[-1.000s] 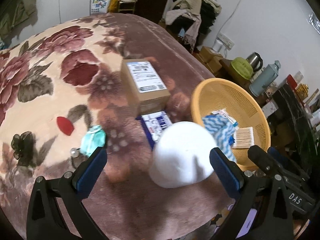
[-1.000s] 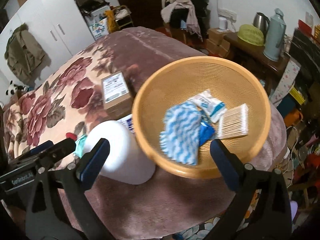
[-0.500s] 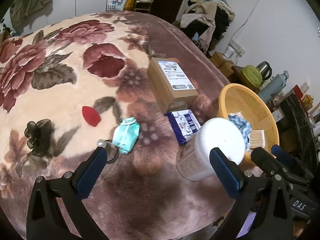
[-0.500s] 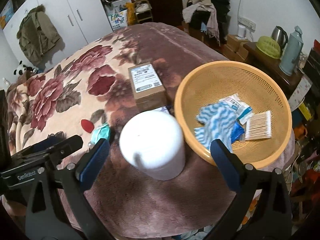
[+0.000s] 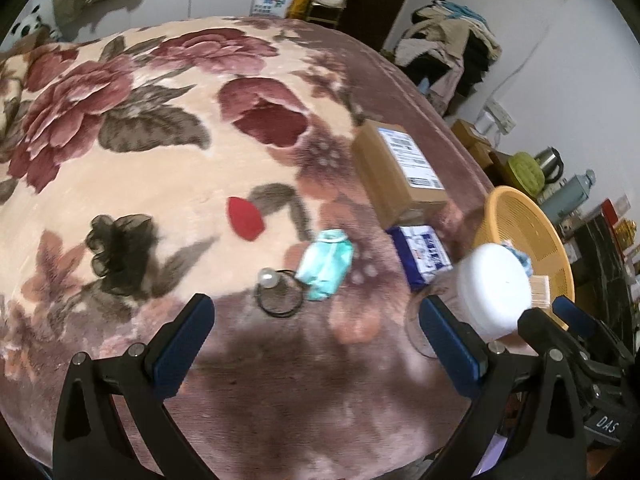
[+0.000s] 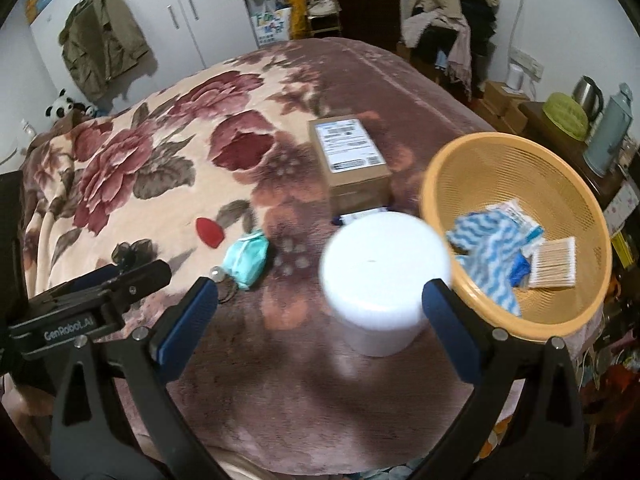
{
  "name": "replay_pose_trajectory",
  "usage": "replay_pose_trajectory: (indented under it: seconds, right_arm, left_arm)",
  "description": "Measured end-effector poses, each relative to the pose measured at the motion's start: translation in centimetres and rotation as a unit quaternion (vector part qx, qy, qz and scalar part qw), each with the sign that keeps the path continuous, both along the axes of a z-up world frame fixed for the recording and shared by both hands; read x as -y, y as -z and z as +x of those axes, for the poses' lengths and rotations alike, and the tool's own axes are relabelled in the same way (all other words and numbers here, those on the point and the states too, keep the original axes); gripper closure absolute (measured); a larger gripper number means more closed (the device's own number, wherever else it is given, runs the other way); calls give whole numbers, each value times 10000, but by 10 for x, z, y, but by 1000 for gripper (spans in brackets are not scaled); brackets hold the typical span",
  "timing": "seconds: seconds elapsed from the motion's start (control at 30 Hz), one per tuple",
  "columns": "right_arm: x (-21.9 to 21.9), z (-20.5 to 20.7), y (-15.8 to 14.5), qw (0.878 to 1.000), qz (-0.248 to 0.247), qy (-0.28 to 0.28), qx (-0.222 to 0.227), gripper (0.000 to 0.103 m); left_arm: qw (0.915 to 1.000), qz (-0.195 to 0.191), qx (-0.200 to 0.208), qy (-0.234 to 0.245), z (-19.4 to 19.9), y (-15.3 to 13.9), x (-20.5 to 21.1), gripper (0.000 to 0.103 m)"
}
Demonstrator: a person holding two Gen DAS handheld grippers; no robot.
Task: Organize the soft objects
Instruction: 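Move both grippers back over the blanket away from the basket, then approach the black mesh scrunchie with the left gripper while the right gripper approaches the green mask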
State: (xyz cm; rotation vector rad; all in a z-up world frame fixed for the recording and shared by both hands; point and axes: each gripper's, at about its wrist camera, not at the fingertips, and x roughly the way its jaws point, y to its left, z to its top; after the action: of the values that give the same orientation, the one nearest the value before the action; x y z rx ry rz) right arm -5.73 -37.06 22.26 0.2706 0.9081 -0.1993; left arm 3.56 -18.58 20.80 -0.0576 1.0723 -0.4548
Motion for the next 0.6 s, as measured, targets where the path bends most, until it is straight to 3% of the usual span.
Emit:
replay_pose_trajectory:
  seconds: [0.6]
  right_arm:
    - [-81,35,36,9970,53,-692,-351,0]
  left_arm:
    - [9970,-67,-315,-707,24,40,-95,1]
